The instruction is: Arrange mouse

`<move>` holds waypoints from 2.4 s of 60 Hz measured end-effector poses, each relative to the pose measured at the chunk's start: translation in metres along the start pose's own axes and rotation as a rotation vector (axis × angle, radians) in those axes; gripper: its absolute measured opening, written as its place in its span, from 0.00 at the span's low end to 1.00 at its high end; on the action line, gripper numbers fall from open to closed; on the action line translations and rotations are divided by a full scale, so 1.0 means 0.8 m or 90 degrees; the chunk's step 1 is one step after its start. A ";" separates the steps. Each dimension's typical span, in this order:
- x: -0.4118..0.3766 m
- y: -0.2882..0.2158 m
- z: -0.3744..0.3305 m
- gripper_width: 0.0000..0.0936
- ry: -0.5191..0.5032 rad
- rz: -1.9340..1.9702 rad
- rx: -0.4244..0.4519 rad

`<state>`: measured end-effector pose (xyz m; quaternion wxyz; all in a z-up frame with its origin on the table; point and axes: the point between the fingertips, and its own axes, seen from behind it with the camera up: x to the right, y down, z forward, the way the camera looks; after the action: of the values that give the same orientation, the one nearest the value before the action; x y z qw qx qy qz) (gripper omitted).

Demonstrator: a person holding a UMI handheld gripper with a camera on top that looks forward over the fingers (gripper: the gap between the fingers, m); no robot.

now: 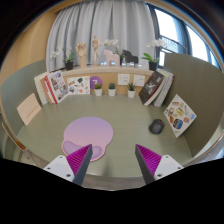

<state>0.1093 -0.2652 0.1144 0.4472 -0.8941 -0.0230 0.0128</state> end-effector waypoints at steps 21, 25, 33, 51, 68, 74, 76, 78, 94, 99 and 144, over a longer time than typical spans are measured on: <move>0.199 0.074 0.085 0.93 0.090 0.031 -0.067; 0.219 0.071 0.104 0.93 0.093 0.035 -0.071; 0.255 0.056 0.155 0.92 0.083 0.032 -0.082; 0.261 0.005 0.258 0.90 0.023 0.019 -0.099; 0.244 -0.026 0.304 0.78 -0.020 -0.023 -0.110; 0.242 -0.032 0.311 0.73 -0.023 -0.022 -0.109; 0.242 -0.033 0.313 0.70 -0.023 -0.018 -0.108; 0.242 -0.034 0.314 0.67 -0.024 -0.016 -0.107; 0.244 -0.037 0.319 0.50 -0.015 -0.019 -0.104; 0.245 -0.036 0.318 0.42 -0.004 -0.014 -0.111; -0.056 -0.290 0.127 0.42 0.005 0.024 0.137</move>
<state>0.0533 -0.0471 0.2393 0.5405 -0.8411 -0.0029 0.0199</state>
